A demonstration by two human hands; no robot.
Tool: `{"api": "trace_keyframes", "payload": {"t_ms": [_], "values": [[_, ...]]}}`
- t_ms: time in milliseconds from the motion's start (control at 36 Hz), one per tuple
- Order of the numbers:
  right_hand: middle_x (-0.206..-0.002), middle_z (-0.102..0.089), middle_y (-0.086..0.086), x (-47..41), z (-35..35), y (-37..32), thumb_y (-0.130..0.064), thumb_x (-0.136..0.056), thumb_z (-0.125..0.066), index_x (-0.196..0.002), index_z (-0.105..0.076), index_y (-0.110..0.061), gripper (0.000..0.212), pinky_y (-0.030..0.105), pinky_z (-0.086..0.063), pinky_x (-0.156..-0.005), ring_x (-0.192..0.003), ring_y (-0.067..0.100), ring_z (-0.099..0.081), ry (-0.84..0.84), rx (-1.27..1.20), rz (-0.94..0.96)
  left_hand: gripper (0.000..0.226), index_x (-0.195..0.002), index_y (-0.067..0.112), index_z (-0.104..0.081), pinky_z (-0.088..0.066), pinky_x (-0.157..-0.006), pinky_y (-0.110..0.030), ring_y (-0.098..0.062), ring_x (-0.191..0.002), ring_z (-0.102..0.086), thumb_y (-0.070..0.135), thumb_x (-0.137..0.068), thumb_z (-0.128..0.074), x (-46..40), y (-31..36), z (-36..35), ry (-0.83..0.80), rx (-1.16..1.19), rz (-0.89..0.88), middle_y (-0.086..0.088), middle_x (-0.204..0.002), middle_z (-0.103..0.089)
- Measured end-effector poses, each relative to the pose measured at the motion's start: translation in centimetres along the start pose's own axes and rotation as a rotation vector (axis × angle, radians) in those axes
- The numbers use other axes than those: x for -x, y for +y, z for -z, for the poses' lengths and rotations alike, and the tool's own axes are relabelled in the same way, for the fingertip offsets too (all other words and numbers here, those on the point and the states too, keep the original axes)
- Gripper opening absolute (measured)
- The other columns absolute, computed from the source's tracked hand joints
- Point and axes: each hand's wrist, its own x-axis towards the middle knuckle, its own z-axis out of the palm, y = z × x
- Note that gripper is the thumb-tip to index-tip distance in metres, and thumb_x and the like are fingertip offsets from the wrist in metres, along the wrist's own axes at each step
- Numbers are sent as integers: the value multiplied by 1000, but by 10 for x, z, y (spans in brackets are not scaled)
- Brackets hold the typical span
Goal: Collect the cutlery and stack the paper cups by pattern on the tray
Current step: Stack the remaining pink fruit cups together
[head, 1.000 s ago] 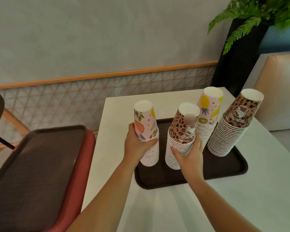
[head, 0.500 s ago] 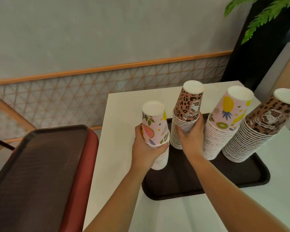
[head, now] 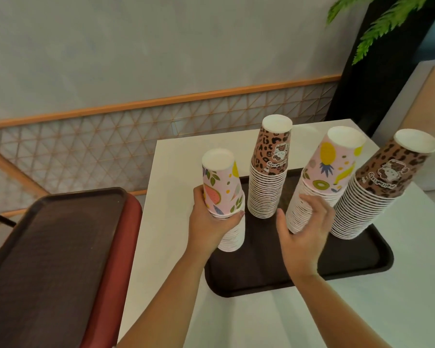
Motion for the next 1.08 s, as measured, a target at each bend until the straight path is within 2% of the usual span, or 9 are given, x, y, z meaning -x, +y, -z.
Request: {"api": "trace_keyframes", "payload": {"t_ms": [56,111,222,361,444,556,750,917,1083], "values": [[-122,-37,17,-7,11,-3,-24,-75,-70,-119,-42,-11,54,23,-34,-104,-119,27,-39,104,-2,-4,79,-117,33,-33,-47,-89,-24,-9,-108,-52,18,-60,-86,3,1,0,-3,-4,6,16,-111,-50],[-127,-34,22,-19,19,-1,-18,-72,-74,-125,-38,-6,65,15,-29,-106,-124,24,-33,162,6,-28,80,-117,34,-32,-47,-90,-26,-9,-108,-51,19,-61,-86,6,0,-1,2,-7,10,16,-112,-50],[-144,-26,21,-46,28,3,-17,-73,-78,-141,-24,-4,88,-1,-16,-101,-135,19,-23,94,31,-139,80,-115,37,-31,-45,-88,-24,-7,-105,-50,20,-61,-86,12,0,-3,20,-6,29,28,-105,-47],[-149,-27,7,-63,25,10,-25,-69,-80,-147,-13,-14,103,25,-30,-105,-138,20,-27,-77,-34,-213,80,-115,38,-31,-45,-88,-25,-8,-105,-50,19,-61,-86,18,1,-4,35,-1,32,29,-105,-47],[-143,-36,8,-67,23,15,-25,-66,-82,-144,-22,-13,100,34,-36,-104,-132,23,-36,-122,-11,-197,80,-117,37,-32,-46,-91,-27,-10,-108,-51,17,-61,-86,21,1,-4,34,20,30,20,-110,-50],[-133,-43,12,-67,26,16,-23,-66,-82,-137,-33,-8,87,19,-33,-88,-122,23,-43,-142,27,-199,78,-116,37,-32,-45,-92,-28,-10,-110,-50,14,-64,-84,23,3,-5,29,52,35,18,-113,-49],[-127,-46,11,-42,31,3,-24,-63,-84,-132,-38,-8,85,26,-40,-84,-116,22,-48,-180,3,-167,77,-118,35,-32,-44,-96,-33,-15,-117,-49,13,-65,-83,20,7,-4,35,45,34,13,-120,-48],[-126,-45,5,-13,24,-20,-24,-62,-85,-132,-40,-13,84,5,-34,-76,-106,2,-43,-238,-60,-143,77,-119,31,-35,-44,-94,-31,-15,-116,-49,11,-64,-84,10,7,4,37,31,16,8,-123,-50],[-127,-45,4,3,16,-38,-25,-63,-84,-131,-40,-14,83,22,-45,-84,-110,7,-45,-258,-75,-124,77,-128,25,-36,-41,-92,-28,-9,-110,-46,11,-67,-82,12,8,9,3,56,20,10,-122,-49]]}}
